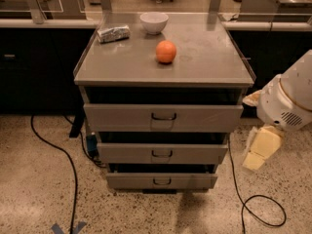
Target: Open bottom drawer
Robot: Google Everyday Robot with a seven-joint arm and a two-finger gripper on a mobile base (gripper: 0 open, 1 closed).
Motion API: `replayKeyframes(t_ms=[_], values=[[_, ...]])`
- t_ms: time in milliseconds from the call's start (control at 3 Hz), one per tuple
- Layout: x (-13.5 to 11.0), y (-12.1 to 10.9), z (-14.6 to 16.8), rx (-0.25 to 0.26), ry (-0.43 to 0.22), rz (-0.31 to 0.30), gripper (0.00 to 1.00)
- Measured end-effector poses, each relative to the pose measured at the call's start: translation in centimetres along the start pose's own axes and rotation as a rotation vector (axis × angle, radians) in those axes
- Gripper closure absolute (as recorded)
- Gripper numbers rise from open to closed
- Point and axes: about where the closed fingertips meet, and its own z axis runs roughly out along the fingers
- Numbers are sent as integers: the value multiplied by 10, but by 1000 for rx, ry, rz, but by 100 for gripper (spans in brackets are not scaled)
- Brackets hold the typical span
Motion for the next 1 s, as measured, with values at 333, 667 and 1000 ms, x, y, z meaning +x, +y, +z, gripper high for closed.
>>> replayKeyframes(t_ms=[333,667,1000], values=[[-8,14,38,9,-66,34,0],[-12,20,104,-30,-163,139,0],[-10,11,173,-66,-213,246,0]])
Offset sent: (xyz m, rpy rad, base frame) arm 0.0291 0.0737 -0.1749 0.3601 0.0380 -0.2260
